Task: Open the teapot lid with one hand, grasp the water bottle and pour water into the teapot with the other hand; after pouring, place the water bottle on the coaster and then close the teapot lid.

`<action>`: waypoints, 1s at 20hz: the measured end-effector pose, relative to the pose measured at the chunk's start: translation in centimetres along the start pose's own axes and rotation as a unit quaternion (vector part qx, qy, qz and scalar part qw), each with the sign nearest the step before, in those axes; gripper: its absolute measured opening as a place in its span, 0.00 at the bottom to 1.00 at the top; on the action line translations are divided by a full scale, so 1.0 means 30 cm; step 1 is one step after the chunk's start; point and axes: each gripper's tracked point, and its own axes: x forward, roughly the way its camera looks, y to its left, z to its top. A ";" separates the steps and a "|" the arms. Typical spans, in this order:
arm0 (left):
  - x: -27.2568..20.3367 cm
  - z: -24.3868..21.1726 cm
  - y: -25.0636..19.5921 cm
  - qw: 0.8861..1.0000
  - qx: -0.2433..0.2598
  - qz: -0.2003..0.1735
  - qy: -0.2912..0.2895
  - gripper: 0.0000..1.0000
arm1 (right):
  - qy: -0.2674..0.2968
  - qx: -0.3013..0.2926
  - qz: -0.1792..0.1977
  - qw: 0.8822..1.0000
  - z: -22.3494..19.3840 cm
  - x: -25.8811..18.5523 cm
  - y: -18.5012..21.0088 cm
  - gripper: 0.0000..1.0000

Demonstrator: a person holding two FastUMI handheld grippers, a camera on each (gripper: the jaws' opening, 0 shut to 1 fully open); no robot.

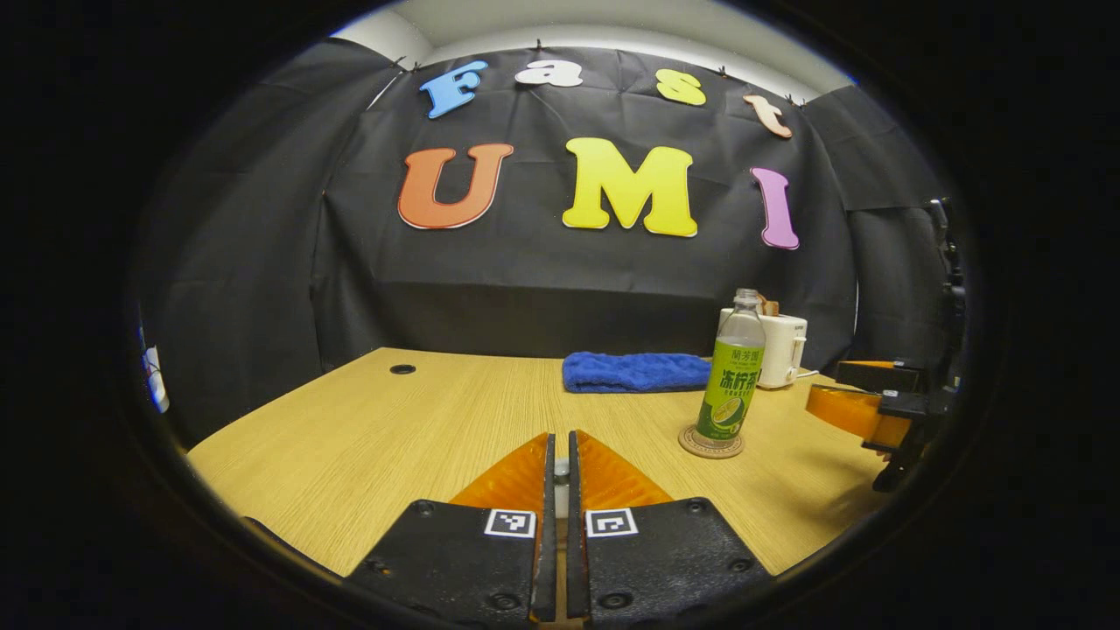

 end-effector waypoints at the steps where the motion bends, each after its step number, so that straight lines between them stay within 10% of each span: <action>1: 0.007 -0.001 -0.003 1.000 0.001 0.000 0.001 0.07 | 0.003 -0.006 0.004 1.000 -0.009 -0.010 0.002 0.95; 20: 0.025 0.044 -0.046 1.000 0.022 0.016 -0.008 0.10 | -0.020 0.033 -0.013 0.999 0.034 -0.173 -0.110 0.95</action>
